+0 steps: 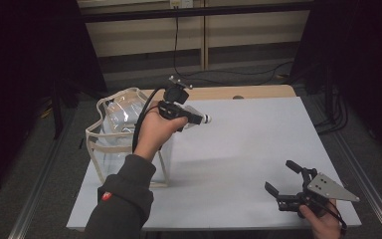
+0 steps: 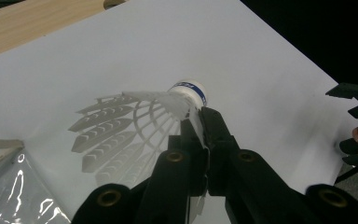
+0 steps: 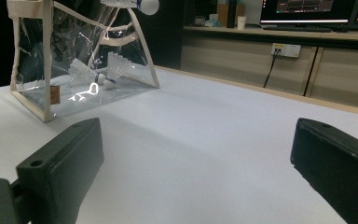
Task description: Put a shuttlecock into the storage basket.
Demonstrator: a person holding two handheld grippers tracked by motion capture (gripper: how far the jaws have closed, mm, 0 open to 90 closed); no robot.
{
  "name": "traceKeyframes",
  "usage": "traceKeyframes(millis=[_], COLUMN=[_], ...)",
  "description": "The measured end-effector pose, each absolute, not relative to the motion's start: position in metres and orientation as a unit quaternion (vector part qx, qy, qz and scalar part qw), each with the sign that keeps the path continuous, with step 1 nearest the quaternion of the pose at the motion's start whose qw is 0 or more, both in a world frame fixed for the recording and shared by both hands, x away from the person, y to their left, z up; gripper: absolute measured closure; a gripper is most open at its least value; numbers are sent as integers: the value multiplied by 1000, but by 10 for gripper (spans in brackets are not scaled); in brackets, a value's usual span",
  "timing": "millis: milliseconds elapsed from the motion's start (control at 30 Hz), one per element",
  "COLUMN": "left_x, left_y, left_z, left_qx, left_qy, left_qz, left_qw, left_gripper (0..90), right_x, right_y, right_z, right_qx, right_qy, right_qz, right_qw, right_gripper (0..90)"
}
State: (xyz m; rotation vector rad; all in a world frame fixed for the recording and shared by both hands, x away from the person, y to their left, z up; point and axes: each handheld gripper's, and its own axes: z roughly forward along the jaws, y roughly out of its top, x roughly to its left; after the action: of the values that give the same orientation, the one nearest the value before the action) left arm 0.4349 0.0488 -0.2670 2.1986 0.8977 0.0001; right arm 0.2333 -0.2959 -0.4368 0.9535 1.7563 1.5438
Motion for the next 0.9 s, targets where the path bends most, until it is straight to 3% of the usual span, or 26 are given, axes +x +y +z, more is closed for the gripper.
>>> traceKeyframes(millis=[900], left_x=[435], left_y=[58], left_z=[-251], left_qx=[861], left_qy=[348], left_qz=[9], left_qw=[371], left_gripper=[893], right_x=[233], right_y=[-295], right_z=[-437], right_qx=[359], right_qy=[662], right_qz=[584], right_qw=[302], right_gripper=[23])
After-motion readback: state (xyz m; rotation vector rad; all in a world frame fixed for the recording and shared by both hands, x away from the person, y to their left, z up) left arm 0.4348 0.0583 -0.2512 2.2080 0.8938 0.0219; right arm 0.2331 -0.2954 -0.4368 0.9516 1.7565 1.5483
